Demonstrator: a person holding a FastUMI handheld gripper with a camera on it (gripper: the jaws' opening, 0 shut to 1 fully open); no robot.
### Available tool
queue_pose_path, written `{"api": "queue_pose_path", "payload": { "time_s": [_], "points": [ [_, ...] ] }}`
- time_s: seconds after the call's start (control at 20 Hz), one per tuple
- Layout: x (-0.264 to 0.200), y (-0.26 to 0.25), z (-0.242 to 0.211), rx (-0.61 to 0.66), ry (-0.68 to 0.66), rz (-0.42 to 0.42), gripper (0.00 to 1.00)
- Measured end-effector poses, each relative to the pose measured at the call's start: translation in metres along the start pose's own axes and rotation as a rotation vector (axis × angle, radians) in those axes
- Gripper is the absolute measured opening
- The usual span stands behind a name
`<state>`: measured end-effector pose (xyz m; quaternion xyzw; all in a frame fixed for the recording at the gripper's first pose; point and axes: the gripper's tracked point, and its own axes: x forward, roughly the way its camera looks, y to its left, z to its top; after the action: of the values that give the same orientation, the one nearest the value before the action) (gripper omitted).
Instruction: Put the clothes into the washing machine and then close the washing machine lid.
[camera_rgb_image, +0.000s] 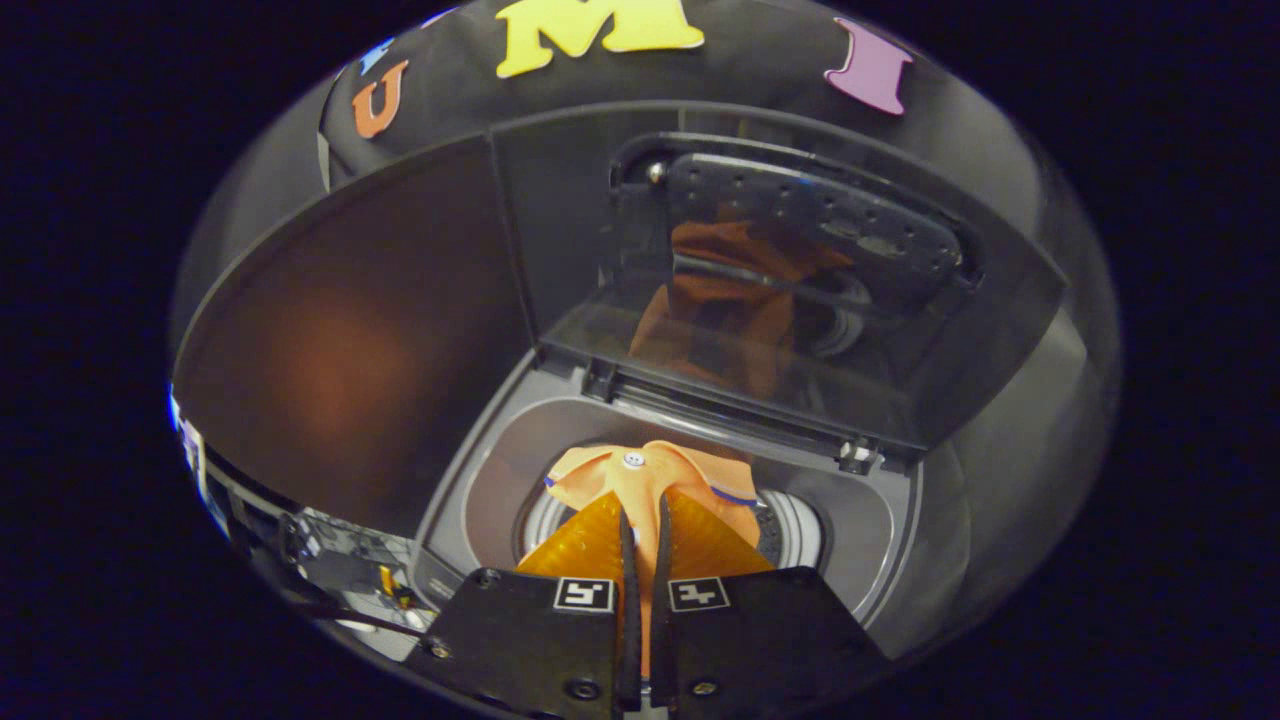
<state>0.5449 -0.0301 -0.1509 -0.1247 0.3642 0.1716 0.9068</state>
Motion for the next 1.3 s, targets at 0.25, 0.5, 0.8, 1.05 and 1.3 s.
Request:
{"api": "queue_pose_path", "payload": {
  "time_s": [0.25, 0.5, 0.8, 1.05, 1.3],
  "points": [
    [0.03, -0.001, -0.04, 0.062, 0.102, -0.048, 0.07],
    [0.041, -0.002, -0.06, 0.219, 0.152, -0.058, 0.15],
    [0.032, -0.012, -0.066, 0.281, 0.122, -0.094, 0.57],
    [0.021, -0.016, -0.073, 0.303, 0.122, -0.096, 0.59],
    [0.003, -0.018, -0.074, 0.285, 0.085, -0.108, 0.59]
  ]
}}
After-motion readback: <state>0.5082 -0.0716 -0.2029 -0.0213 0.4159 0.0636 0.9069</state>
